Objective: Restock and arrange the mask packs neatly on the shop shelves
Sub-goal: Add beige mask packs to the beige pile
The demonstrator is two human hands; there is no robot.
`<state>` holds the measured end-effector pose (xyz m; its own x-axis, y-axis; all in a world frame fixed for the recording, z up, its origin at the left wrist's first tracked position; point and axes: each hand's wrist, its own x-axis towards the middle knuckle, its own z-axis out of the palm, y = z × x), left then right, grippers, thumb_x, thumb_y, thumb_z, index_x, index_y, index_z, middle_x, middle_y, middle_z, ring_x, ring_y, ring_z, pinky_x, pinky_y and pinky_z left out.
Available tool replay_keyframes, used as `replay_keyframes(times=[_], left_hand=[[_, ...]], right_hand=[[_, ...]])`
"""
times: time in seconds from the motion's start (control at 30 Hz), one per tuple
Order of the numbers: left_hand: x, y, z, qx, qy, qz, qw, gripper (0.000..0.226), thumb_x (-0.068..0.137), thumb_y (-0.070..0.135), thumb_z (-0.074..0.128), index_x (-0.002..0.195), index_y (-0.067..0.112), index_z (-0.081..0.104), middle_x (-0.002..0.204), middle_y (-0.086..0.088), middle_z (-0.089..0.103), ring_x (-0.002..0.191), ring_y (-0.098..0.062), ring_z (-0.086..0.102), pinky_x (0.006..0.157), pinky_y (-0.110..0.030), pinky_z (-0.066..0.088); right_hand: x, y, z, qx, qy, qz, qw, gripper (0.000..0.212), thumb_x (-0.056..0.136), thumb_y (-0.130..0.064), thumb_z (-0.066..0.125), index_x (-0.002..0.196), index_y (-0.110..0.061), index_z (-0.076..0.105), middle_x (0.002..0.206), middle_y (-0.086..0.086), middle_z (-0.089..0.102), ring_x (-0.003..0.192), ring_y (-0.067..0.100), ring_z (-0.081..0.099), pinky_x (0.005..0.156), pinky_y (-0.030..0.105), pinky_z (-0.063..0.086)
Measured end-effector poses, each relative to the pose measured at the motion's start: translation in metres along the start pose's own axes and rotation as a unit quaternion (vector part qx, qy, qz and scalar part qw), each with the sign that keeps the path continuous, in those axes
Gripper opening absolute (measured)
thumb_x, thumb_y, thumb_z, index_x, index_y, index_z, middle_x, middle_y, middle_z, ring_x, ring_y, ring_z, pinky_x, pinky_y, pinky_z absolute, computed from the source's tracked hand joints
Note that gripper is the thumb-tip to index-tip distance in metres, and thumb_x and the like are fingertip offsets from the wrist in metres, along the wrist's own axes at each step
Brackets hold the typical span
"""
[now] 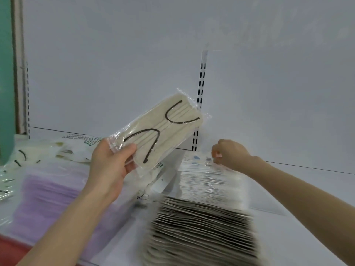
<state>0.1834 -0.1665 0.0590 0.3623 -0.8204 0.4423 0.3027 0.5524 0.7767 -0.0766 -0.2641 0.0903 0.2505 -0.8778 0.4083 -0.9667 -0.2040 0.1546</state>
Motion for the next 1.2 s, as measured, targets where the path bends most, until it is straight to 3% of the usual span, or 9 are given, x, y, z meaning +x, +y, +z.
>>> replay_keyframes(times=[0.13,0.27,0.37,0.47,0.63,0.77,1.0,1.13,1.2], left_hand=[[0.002,-0.003,0.0,0.001,-0.014,-0.005,1.0,0.022,0.087,-0.004,0.056,0.087,0.018,0.055,0.084,-0.005,0.066,0.069,-0.016,0.063,0.063,-0.031,0.051],[0.003,-0.006,0.002,0.012,-0.026,-0.015,0.999,0.02,0.086,-0.004,0.057,0.089,0.016,0.056,0.085,-0.006,0.067,0.069,-0.016,0.064,0.058,-0.028,0.053],[0.001,-0.006,0.009,0.018,-0.04,-0.019,0.999,0.021,0.085,-0.005,0.057,0.086,0.016,0.055,0.076,-0.002,0.068,0.059,-0.011,0.063,0.048,-0.023,0.05],[-0.003,-0.007,0.021,0.013,-0.071,-0.035,0.997,0.021,0.084,-0.008,0.056,0.087,0.013,0.057,0.07,-0.001,0.067,0.049,-0.006,0.063,0.041,-0.017,0.046],[-0.007,-0.011,0.038,0.037,-0.104,-0.061,0.992,0.021,0.084,-0.007,0.057,0.09,0.013,0.059,0.082,-0.007,0.068,0.061,-0.013,0.066,0.054,-0.026,0.055],[-0.015,-0.021,0.04,0.124,-0.141,-0.071,0.98,0.011,0.089,0.017,0.059,0.098,0.012,0.056,0.089,-0.007,0.065,0.075,-0.02,0.061,0.081,-0.043,0.054],[-0.03,-0.043,0.018,0.42,-0.288,-0.017,0.861,0.07,0.082,0.063,0.015,0.113,0.017,0.057,0.115,0.008,0.056,0.109,-0.009,0.05,0.095,-0.025,0.034],[-0.034,-0.041,0.012,0.406,-0.27,-0.022,0.873,0.065,0.077,0.068,0.019,0.11,0.022,0.051,0.11,0.008,0.051,0.104,-0.01,0.046,0.078,-0.02,0.035],[-0.035,-0.04,0.011,0.386,-0.27,-0.032,0.882,0.078,0.069,0.071,0.025,0.123,0.02,0.049,0.117,0.007,0.052,0.108,-0.008,0.045,0.084,-0.021,0.034]], right_hand=[[-0.001,0.008,0.007,0.073,-0.051,0.008,0.996,0.021,0.093,-0.015,0.043,0.079,-0.013,0.059,0.09,0.002,0.06,0.086,0.021,0.055,0.076,0.03,0.045],[-0.006,0.014,-0.009,0.26,0.024,0.057,0.964,0.023,0.096,-0.016,0.043,0.092,-0.004,0.061,0.084,0.006,0.065,0.075,0.023,0.059,0.076,0.032,0.048],[-0.022,0.01,-0.036,0.479,0.108,0.097,0.866,0.028,0.099,-0.031,0.04,0.093,-0.01,0.058,0.084,0.007,0.067,0.071,0.02,0.064,0.068,0.03,0.048],[-0.043,0.004,-0.063,0.63,0.078,0.097,0.767,0.034,0.094,-0.047,0.043,0.097,-0.015,0.056,0.076,0.004,0.068,0.068,0.021,0.069,0.062,0.03,0.055],[-0.071,0.003,-0.07,0.645,0.067,0.131,0.75,0.012,0.088,-0.014,0.062,0.096,-0.006,0.061,0.076,0.004,0.062,0.051,0.008,0.062,0.046,0.015,0.049],[-0.096,0.011,-0.059,0.711,0.074,0.215,0.666,0.003,0.087,-0.002,0.06,0.084,-0.003,0.059,0.066,0.006,0.059,0.046,0.007,0.059,0.046,0.013,0.05],[-0.155,0.004,-0.035,0.783,0.07,0.337,0.519,0.01,0.088,0.003,0.053,0.078,0.003,0.056,0.049,0.007,0.06,0.04,0.011,0.061,0.039,0.015,0.049],[-0.173,-0.006,-0.022,0.776,0.028,0.363,0.515,0.006,0.087,0.005,0.053,0.082,0.006,0.056,0.052,0.012,0.06,0.039,0.014,0.061,0.037,0.017,0.049],[-0.177,-0.011,-0.018,0.768,0.01,0.376,0.519,0.004,0.087,0.005,0.054,0.087,0.007,0.057,0.053,0.015,0.062,0.04,0.016,0.062,0.037,0.018,0.049]])
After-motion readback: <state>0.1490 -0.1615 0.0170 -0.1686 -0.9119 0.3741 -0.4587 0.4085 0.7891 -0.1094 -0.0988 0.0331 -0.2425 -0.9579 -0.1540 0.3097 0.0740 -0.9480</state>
